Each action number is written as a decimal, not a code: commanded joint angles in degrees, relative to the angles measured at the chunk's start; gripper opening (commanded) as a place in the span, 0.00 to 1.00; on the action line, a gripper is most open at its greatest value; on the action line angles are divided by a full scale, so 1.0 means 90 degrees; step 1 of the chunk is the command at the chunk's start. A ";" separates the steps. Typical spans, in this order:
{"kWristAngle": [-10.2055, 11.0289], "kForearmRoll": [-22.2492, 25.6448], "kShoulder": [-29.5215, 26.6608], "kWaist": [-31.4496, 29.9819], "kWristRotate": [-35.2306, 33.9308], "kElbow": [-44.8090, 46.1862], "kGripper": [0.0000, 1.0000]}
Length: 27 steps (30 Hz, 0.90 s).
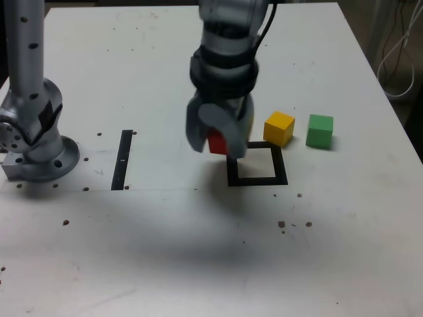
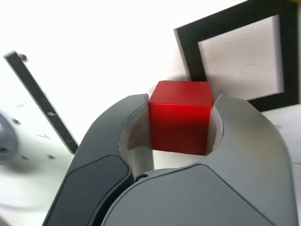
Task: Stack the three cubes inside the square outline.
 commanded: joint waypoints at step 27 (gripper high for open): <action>-0.0098 -0.0012 0.0973 0.0175 -0.0892 -0.0710 0.17</action>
